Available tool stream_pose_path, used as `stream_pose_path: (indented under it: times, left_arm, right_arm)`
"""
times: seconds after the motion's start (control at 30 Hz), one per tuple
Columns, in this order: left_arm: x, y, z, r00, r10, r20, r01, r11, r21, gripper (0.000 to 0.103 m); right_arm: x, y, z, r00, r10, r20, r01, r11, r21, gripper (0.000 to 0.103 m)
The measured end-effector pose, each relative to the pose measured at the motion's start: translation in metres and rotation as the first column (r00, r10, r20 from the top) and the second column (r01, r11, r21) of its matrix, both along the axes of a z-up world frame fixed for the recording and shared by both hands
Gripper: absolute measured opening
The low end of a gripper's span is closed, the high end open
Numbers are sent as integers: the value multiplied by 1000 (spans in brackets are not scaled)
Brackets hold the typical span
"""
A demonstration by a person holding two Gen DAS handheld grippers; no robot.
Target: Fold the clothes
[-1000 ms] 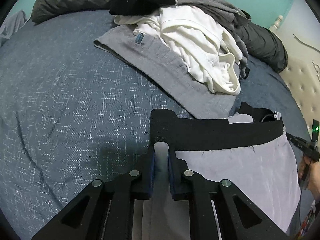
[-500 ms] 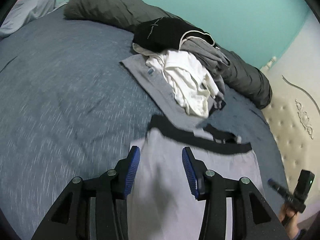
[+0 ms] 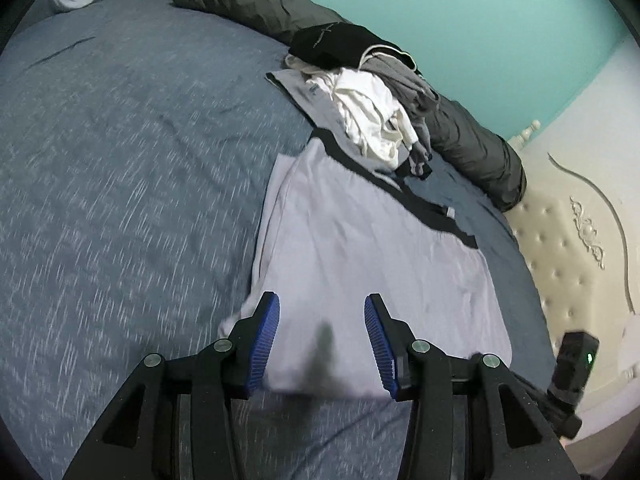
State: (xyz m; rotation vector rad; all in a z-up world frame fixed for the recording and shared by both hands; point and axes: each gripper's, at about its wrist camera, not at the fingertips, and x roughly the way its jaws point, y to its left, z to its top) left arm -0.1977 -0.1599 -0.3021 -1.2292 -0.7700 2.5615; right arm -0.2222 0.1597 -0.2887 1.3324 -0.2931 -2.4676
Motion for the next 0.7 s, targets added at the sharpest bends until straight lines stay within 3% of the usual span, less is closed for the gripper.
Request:
stream_pose_path:
  times: [0.37, 0.53, 0.6, 0.7]
  left_arm:
    - [18, 6, -32, 999, -20, -29, 19, 998, -54, 48]
    - [15, 2, -34, 999, -14, -40, 12, 999, -30, 49]
    - [13, 0, -35, 999, -14, -37, 13, 1000, -19, 54]
    - [13, -1, -40, 1000, -15, -23, 15, 1000, -6, 57]
  right_arm:
    - [-24, -8, -57, 992, -67, 108, 58, 995, 81, 10]
    - [-21, -13, -57, 995, -52, 90, 41, 992, 122, 10]
    - [-21, -12, -51, 994, -65, 90, 54, 991, 123, 9]
    - [-18, -17, -35, 996, -79, 30, 73, 984, 165, 9]
